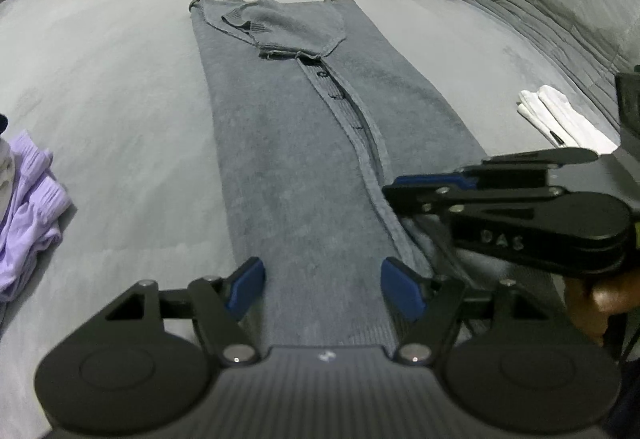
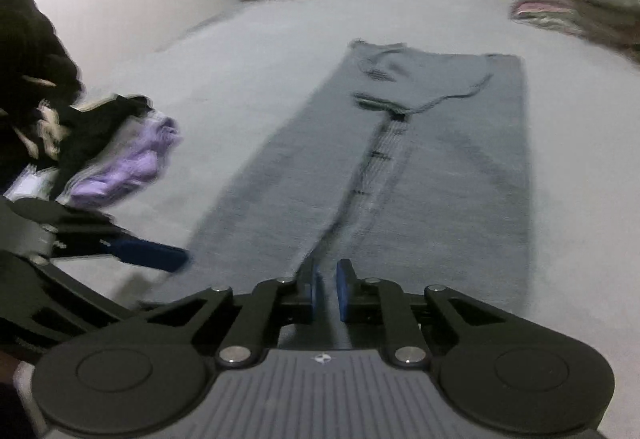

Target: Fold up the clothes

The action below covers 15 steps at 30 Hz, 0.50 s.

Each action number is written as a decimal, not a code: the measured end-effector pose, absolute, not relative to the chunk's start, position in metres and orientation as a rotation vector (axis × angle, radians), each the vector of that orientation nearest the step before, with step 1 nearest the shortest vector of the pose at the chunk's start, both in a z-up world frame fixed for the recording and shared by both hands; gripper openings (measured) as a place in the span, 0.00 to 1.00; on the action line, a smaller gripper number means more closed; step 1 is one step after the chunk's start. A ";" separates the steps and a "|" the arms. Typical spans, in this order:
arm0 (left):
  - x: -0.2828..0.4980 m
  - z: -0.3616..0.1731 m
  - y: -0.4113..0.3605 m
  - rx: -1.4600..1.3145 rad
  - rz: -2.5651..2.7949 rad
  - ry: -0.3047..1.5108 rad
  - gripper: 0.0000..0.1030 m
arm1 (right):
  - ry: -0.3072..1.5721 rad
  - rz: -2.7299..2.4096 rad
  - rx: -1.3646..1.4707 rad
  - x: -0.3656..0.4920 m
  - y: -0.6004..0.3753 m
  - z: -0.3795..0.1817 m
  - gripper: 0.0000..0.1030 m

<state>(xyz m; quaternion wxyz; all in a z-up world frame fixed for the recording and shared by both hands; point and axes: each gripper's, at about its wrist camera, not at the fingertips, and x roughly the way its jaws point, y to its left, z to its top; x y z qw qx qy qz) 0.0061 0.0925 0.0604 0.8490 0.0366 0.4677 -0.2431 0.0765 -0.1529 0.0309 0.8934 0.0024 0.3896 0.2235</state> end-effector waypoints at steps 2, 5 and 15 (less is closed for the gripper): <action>0.004 0.060 0.093 0.085 -0.510 0.983 0.66 | 0.810 0.450 -0.030 0.077 -0.148 0.027 0.12; 0.004 0.061 0.097 0.075 -0.506 0.984 0.66 | 0.793 0.439 -0.020 0.075 -0.153 0.032 0.12; 0.000 0.071 0.138 -0.083 -0.500 1.015 0.64 | 0.796 0.257 0.250 0.029 -0.233 0.049 0.19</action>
